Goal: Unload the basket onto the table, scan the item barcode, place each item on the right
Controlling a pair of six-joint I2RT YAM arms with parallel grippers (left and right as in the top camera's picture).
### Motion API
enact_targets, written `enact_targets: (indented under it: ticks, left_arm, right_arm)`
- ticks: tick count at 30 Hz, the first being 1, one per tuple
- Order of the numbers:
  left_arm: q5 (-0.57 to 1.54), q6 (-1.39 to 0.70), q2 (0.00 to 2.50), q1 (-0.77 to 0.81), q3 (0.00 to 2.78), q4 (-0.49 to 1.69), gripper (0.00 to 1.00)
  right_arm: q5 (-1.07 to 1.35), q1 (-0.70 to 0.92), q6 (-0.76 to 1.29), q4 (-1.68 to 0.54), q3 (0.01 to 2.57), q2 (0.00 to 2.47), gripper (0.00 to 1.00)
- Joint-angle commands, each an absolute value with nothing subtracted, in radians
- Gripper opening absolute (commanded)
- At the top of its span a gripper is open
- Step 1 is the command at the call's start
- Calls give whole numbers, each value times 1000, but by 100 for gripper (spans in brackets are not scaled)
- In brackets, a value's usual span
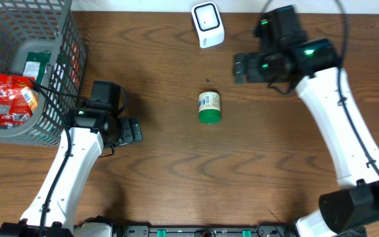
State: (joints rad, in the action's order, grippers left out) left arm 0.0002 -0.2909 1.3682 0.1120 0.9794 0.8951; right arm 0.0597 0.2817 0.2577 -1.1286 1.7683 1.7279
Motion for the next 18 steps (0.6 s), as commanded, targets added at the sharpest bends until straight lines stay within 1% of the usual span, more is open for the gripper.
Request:
enact_targets:
  ticks: [1,3,7,8,9,10,12,13,14,18]
  left_arm:
    - [-9,-282,1372,107,1001,854,99]
    - [-8,-293,1372,107,1001,790,99]
    - [64,-342,1372,108,1001,765,100]
    - [73,-342,1370,108,1001,761,93]
    - [126,-342,1370,108,1001,750,75]
    - [166,-342,1369,108,1002,743,63]
    - [237,-347,1369,108,1018,750,48]
    - [239,-366,1369,108,1039,770,43]
    - [239,-383,1369,108,1081,807,41]
    - [202,-382,1369,108,1320,970,41]
  right_arm:
    - [80,199,242,-1150,1787,1732,99]
    - [80,163,242,-1161,1787,1732,99]
    - [80,121,242,-1165,1787,1732,99]
    - [80,117,242,-1165,1787,1732,99]
    - [80,115,242,-1164,1787,1732,99]
    - [80,115,242,-1164,1787,1732,99]
    - [80,115,242,-1164,1787,1732,99]
    - [80,115,242,-1164,1787,1732,99]
    - [80,116,242,-1164,1787,1732,99]
    - [80,119,242,-1164,1787,1732,99]
